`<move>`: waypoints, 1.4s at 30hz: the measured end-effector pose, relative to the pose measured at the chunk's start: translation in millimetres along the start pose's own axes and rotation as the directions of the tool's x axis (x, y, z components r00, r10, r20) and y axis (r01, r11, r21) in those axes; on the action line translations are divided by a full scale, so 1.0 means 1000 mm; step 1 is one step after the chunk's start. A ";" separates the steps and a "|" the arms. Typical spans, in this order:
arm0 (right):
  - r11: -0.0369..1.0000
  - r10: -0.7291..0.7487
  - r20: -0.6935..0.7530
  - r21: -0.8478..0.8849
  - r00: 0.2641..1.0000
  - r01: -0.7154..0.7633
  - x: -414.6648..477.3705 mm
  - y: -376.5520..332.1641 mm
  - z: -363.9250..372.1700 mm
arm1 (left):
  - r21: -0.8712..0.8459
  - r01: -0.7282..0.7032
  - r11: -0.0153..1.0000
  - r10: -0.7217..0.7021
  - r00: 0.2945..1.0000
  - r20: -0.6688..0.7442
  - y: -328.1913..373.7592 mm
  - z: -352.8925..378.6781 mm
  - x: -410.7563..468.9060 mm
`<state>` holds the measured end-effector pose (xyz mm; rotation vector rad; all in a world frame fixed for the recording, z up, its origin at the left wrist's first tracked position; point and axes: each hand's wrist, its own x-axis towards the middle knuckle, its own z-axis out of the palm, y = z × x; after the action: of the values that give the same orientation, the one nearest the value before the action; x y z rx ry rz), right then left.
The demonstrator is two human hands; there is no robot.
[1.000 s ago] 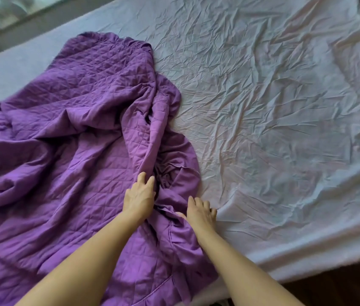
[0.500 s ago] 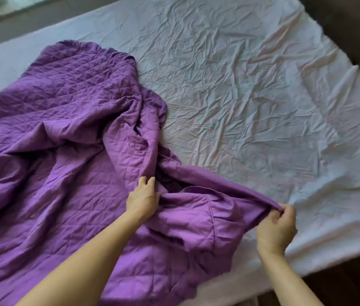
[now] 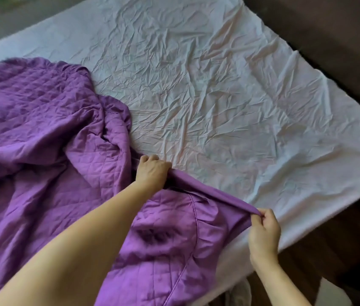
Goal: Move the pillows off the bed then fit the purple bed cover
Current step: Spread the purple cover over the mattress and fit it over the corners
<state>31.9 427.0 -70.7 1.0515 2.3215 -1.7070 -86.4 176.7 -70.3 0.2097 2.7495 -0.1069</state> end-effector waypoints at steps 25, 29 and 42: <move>0.730 0.126 0.146 0.656 0.981 -0.191 0.088 -0.081 -0.080 | 0.093 -0.333 0.938 0.329 0.943 0.056 0.110 -0.134 0.079; 0.719 0.227 0.120 0.649 0.966 -0.250 0.111 -0.063 -0.104 | -0.170 -0.256 0.952 0.268 0.962 0.050 0.144 -0.144 0.094; 0.759 0.406 0.097 0.518 0.909 -0.395 0.202 -0.015 -0.166 | 0.442 -0.503 0.743 0.494 0.857 0.146 0.227 -0.140 0.135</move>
<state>-76.5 665.3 -83.8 1.5172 1.4732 -2.1806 -225.2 433.2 -2.3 1.0634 2.4944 -0.6208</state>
